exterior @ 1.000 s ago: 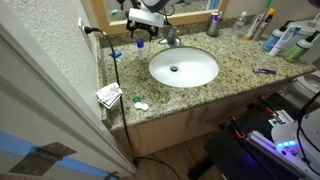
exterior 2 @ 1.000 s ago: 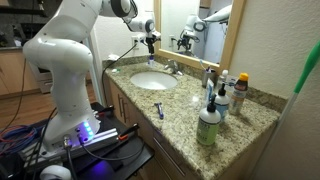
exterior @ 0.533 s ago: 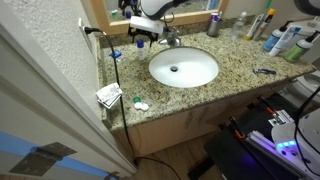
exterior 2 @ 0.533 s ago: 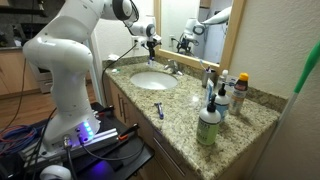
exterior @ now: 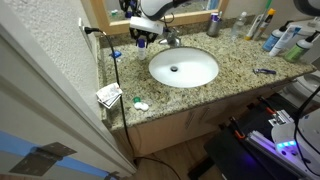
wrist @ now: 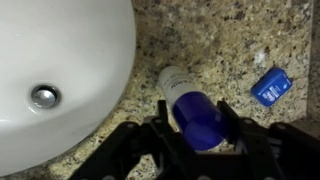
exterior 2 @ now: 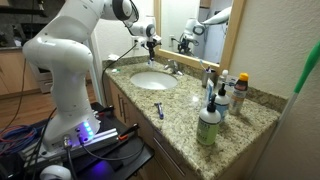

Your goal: Move all the bottles away from the sink

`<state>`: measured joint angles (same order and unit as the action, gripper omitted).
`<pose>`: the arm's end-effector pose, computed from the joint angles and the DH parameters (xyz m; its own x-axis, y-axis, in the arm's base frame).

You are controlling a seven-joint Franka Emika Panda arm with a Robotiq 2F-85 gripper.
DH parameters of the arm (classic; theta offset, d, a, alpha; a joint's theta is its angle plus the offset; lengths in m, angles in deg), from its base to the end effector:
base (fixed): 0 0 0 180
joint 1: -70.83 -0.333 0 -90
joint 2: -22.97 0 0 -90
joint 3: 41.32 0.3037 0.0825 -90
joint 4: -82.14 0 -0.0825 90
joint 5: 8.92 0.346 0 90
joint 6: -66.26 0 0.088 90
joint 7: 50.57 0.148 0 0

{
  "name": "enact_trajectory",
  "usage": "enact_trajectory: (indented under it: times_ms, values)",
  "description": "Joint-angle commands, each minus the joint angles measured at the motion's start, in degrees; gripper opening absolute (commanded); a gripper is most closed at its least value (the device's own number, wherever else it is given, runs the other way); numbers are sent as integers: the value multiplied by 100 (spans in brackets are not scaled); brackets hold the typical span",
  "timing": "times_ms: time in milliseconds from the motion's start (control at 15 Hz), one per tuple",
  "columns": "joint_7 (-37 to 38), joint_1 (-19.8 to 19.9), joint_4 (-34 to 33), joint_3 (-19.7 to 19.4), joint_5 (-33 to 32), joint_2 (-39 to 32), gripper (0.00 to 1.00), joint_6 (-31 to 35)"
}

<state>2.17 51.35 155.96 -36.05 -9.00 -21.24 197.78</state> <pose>0.6742 0.2934 0.2817 0.8582 -0.5050 0.0922 -0.4761 -0.8501 -0.2250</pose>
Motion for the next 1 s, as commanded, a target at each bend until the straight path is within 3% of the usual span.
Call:
enact_trajectory:
  times_ms: [0,133,333,733,933]
  values:
    - [-27,-85,-25,-115,64,-14,23,-17]
    - [-13,-104,-25,-140,37,8,16,-14]
    - [-43,-159,85,-244,-137,345,16,-330]
    - [109,-199,1189,-611,-1087,2062,16,-773]
    - [733,-66,1953,-733,-1440,2923,16,-1110]
